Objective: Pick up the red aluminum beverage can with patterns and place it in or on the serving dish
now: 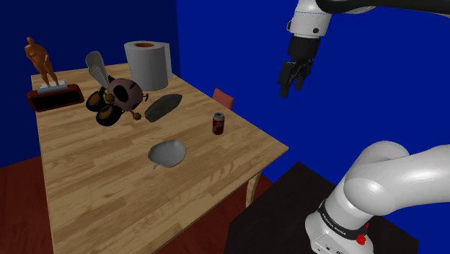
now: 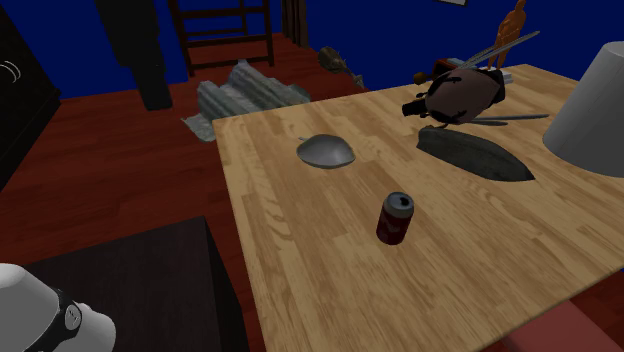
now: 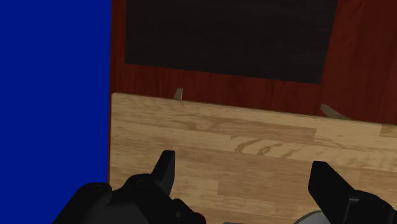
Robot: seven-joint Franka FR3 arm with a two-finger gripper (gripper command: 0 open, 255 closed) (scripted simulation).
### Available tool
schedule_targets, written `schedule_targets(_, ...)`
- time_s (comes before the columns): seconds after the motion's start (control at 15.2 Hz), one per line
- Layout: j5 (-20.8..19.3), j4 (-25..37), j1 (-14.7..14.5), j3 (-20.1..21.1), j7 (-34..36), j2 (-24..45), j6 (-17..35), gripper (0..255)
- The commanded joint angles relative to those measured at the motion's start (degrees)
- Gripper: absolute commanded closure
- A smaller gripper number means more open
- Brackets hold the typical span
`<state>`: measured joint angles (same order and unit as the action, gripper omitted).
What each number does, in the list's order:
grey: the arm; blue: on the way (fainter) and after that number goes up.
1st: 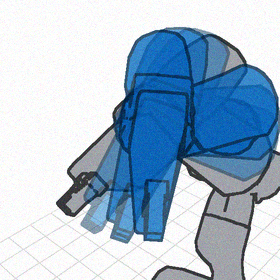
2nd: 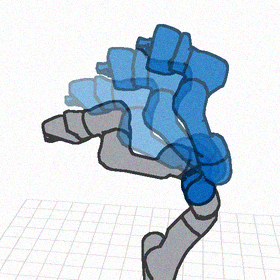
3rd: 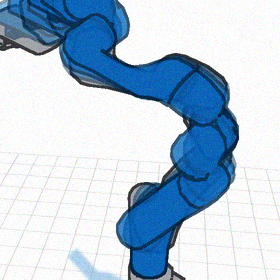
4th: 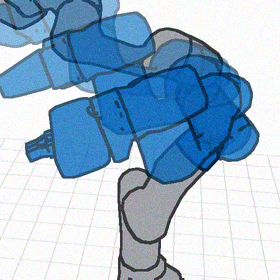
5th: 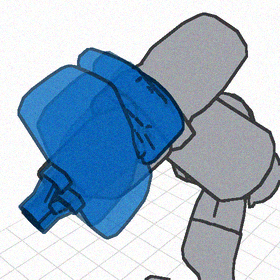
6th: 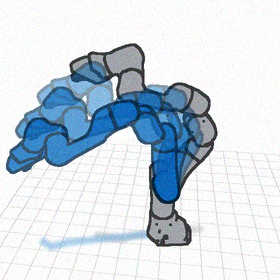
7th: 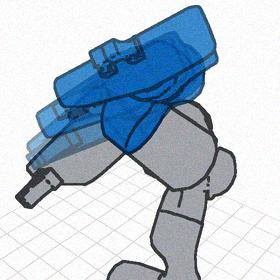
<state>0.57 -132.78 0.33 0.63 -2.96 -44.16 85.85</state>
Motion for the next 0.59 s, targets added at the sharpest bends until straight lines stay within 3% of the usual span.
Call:
schedule_targets(0.0,0.0,0.0,0.0,0.0,0.0,0.0,0.0,0)
schedule_targets(0.53,-0.9,-1.1,-0.2,-1.4,-3.3,13.0,14.7,0)
